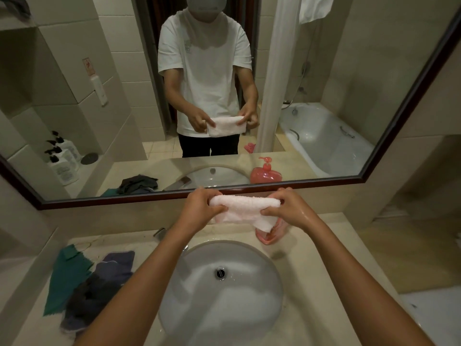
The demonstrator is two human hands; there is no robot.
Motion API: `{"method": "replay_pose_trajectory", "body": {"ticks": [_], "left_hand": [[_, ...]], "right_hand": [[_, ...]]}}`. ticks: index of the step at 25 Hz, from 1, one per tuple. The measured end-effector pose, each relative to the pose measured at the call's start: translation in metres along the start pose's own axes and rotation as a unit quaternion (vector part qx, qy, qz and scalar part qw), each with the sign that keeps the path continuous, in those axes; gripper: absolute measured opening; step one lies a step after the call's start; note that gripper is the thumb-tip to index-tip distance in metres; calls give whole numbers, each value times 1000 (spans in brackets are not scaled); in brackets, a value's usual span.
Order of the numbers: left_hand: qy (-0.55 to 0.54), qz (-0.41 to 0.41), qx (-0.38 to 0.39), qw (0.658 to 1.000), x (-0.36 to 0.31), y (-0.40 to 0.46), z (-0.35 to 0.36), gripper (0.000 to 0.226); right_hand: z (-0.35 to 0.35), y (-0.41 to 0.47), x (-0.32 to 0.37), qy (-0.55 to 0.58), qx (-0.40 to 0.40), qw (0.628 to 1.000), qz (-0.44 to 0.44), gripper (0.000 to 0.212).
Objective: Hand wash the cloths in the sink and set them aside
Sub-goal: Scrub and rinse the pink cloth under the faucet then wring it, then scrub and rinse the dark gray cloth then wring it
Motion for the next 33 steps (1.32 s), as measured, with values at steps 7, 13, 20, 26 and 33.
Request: {"method": "replay_pose_trajectory", "body": {"ticks": [7,13,20,26,33], "left_hand": [[-355,-87,46,930,-22,13,67,14],[-327,-176,-53,927,-38,22,164,13],[-273,-219,41,936,-38,14,280,45],[-166,-248,82,951,-9,5,371,35],[-156,-311,118,930,40,0,433,45]], "right_hand": [[-21,-15,-57,473,54,872,116,31],[-29,-22,-113,561,-60,806,179,27],[-35,-44,-226,477,-148,812,302,56],[-13,-49,-319,335,-251,837,354,42],[10,-26,-391,194,-182,896,356,56]]}}
Point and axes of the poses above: each hand's wrist, its own y-axis towards the middle knuckle, its own z-axis out of the palm, x = y × z, the point moved 1 cm from there along y, towards the middle knuckle, and after that the axes turned 6 degrees about z, right-handed, at the moved point
